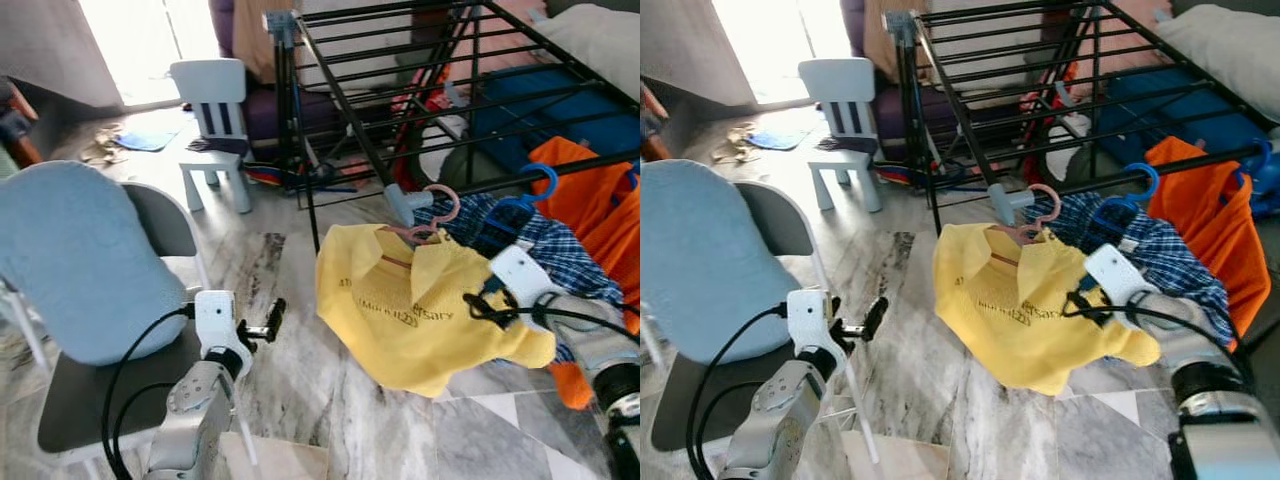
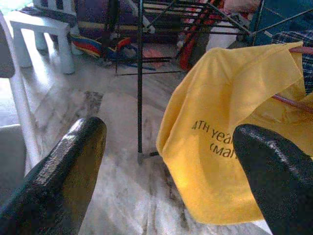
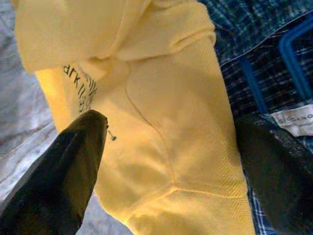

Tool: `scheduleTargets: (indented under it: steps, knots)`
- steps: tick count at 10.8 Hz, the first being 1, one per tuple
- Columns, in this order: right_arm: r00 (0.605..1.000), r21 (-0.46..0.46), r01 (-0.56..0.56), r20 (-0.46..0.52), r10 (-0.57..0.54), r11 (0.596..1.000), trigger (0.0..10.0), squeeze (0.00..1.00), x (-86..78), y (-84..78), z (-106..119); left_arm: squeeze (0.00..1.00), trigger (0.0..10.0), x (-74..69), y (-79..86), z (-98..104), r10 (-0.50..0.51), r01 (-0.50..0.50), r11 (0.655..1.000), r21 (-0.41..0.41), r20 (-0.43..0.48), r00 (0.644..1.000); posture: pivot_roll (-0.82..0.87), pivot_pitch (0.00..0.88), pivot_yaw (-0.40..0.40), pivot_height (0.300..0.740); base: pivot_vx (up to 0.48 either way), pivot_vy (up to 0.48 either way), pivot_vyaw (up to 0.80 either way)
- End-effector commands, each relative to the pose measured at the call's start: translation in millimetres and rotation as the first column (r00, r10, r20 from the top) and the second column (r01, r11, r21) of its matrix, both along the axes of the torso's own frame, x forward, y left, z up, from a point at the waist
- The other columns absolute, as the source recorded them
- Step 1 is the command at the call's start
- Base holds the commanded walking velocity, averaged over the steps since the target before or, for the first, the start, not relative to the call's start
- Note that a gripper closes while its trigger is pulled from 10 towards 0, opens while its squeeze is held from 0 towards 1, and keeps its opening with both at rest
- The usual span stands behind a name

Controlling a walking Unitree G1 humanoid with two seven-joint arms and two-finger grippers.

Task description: Hang hanger

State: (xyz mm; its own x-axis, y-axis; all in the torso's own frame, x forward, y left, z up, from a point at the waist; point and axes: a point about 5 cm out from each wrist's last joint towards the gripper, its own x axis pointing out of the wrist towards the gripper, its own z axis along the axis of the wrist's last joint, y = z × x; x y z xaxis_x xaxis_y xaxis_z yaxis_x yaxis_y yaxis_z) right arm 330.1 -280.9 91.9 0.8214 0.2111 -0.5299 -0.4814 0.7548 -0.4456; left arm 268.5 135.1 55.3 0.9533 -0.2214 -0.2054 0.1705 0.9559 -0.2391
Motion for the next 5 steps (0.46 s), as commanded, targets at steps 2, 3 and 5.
scheduleTargets:
  steps: [2, 3, 5]
  knots:
    - [0.997, 0.027, -0.075, -0.016, 0.076, 0.997, 0.0, 0.0, 3.2, 10.2, 1.0, 0.0, 10.0, 4.0, 2.7, 4.9, -0.003, 0.003, 1.0, 0.008, 0.011, 1.0, -0.21, 0.0, 0.06, 0.74, 0.0, 0.0, 0.0]
    - [0.995, 0.039, -0.092, -0.02, 0.093, 0.995, 0.0, 0.0, 5.0, 13.9, 1.5, 0.0, 10.0, 4.9, 3.1, 5.4, -0.001, 0.001, 1.0, 0.01, 0.011, 1.0, -0.21, 0.0, 0.057, 0.74, 0.0, 0.0, 0.0]
    - [0.998, 0.006, -0.064, 0.016, 0.064, 0.998, 10.0, 0.0, 10.5, 13.5, 7.1, 0.0, 10.0, 5.6, 3.6, 5.2, 0.004, -0.004, 1.0, 0.009, 0.009, 1.0, -0.22, 0.0, 0.058, 0.74, 0.0, 0.0, 0.0]
